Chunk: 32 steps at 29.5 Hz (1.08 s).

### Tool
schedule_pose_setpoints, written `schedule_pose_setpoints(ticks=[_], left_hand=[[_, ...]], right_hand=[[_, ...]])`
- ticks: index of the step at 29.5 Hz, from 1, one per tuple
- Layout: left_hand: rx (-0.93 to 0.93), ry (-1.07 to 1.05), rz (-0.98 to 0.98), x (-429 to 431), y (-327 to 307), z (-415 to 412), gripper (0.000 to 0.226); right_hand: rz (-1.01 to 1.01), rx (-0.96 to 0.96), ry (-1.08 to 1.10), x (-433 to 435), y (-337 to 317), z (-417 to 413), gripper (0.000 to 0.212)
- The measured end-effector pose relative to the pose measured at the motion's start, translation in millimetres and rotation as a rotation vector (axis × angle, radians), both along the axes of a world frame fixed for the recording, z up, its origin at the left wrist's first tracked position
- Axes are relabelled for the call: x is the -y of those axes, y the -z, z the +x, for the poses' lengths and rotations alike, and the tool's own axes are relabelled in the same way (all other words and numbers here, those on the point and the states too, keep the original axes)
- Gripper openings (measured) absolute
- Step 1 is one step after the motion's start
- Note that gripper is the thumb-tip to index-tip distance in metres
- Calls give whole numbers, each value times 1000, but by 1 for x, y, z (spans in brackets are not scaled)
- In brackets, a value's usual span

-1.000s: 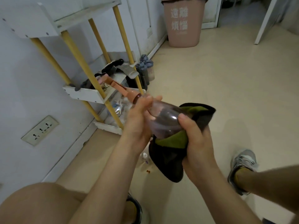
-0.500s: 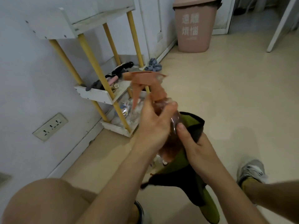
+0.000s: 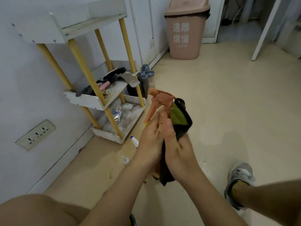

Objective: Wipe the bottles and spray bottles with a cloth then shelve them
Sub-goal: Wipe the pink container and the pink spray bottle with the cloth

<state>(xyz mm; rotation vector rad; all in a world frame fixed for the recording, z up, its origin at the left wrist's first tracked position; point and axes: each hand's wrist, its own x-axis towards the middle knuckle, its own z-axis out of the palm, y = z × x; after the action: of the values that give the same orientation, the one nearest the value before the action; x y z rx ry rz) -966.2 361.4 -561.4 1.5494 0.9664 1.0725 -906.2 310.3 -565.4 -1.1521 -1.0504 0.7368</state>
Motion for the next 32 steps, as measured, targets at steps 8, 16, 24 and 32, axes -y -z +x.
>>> schedule_pose_setpoints(ticks=[8, 16, 24, 32], left_hand=[[-9, -1, 46, -10, -7, -2, 45], [-241, 247, 310, 3, 0, -1, 30], [-213, 271, 163, -10, -9, -15, 50], [-222, 223, 24, -8, -20, -13, 56]], right_hand=[[-28, -374, 76, 26, -15, 21, 35], [76, 481, 52, 3, -38, 53, 8], [-226, -113, -429, 3, -54, 87, 48], [-150, 835, -20, -3, -42, 88, 18]])
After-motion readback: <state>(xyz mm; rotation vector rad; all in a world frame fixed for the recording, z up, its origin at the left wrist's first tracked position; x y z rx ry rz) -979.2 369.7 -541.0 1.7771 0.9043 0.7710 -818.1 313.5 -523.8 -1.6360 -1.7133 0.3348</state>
